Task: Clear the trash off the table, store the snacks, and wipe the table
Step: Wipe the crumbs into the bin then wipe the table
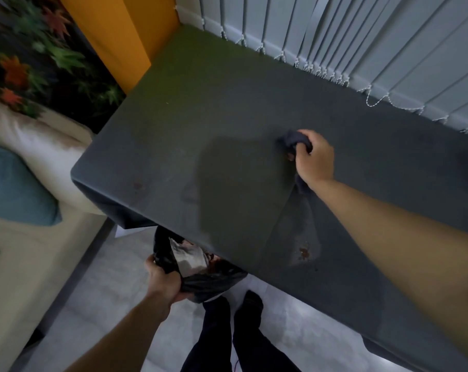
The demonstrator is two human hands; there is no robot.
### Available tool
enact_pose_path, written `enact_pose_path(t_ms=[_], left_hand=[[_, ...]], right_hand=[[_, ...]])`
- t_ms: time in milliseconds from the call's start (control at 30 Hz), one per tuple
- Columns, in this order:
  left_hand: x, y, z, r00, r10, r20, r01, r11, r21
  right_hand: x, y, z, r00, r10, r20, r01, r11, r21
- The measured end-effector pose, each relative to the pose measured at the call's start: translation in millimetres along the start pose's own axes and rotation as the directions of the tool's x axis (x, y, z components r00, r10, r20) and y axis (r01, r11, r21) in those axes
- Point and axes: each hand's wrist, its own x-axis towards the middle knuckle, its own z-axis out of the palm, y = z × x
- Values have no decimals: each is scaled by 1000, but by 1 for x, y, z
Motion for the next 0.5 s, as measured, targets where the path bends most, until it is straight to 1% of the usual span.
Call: enact_pose_path(t_ms=[33,67,100,133,200,267,300,333,433,467,500], left_hand=[[-1,0,-1,1000,4,5,-4,1000,-3],[-1,1,-3,1000,5,8,-5,1000,-2],[-2,1,-4,1000,4,10,-4,1000,5],[-3,0,-4,1000,3,15,-3,1000,11],[-5,0,-4,1000,1,21,-1,1000,11],[-7,-1,-3,1000,-2,21,2,1000,5],[-8,-2,-2,1000,-4,20,4,1000,3],[-10,-3,-2,1000,-4,19,4,1000,3],[-15,-5,-5,1000,0,22,0,1000,8],[-16,-6,-6,1000,0,23,0,1000,11],[-17,-8,-7,1000,1,23,-1,1000,13]], right_hand=[[-1,-1,3,998,36,-47,-36,999,-3],[-2,-1,5,996,62,-63,-63,998,-17],[-6,-2,8,998,51,-46,-53,998,-44],[-12,-4,13,1000,-1,-8,0,997,-75],[-31,-12,22,981,-157,116,169,981,-99],[-55,-21,29,919,-275,282,295,955,-32],[-65,-23,31,893,-308,328,327,945,-4],[-72,-24,34,892,-322,318,338,941,5],[-85,-28,40,949,-253,188,264,964,-33],[-93,-32,42,945,-265,192,277,960,-34],[-104,-36,46,926,-301,229,314,949,-19]])
